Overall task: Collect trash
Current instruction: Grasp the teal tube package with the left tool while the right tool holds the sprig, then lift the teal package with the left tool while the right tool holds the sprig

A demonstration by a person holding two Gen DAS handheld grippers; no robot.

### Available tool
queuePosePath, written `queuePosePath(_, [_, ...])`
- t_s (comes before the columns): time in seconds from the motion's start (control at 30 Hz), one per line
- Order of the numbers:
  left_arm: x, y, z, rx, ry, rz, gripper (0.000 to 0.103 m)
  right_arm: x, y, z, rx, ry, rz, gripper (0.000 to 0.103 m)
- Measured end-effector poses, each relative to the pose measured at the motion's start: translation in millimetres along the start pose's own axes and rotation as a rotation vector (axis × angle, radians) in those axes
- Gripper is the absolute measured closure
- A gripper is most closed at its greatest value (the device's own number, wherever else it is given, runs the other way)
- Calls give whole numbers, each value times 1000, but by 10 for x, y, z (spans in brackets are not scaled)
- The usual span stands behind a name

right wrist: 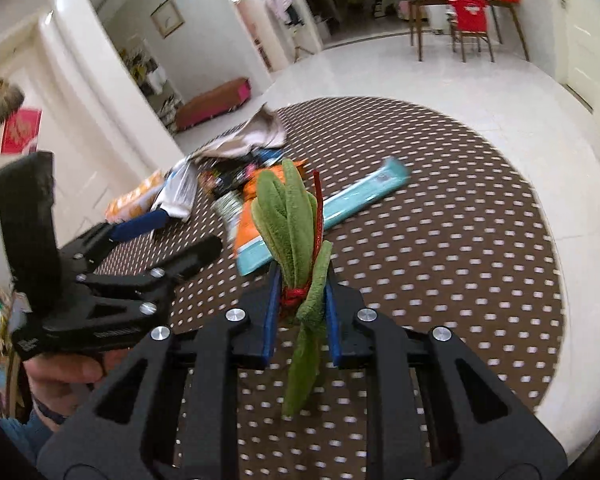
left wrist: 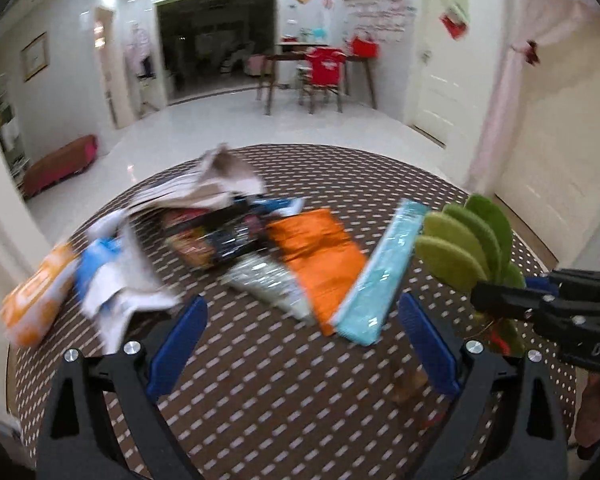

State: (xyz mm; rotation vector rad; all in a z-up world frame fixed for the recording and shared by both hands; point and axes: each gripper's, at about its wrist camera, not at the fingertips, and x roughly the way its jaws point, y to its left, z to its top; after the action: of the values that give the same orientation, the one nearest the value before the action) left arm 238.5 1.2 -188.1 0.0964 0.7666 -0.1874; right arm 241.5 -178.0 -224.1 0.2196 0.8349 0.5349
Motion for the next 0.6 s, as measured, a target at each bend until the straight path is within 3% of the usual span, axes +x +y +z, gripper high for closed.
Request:
queuePosePath(0.1, [217,-213,116,73,31,-60,9,-78,-186,23,51,-26,1,83])
queuePosePath(0.23, [504,-435,202,180,83,-63,9,-159,-396,26,105,-47,10,83])
queuePosePath(0.3, [648,-527,210,230,132,-73,22,-189,-481,24,120,-51,10,83])
queuePosePath(0.37, [679,-536,251,228,130,-101,31,-229,-530,0,130,-55,8,83])
queuePosePath(0.43, [692,-519,285,210,155,-141,56,-261,-559,-11,138,-59,7,83])
queuePosePath(0.47, [690,-510,299,198,166,-156,75,-284,-577,-20,140,-61,7,83])
queuePosePath(0.6, [658,-498,236,178,163,-145,76,-406,-632,-52,150,-76,6,83])
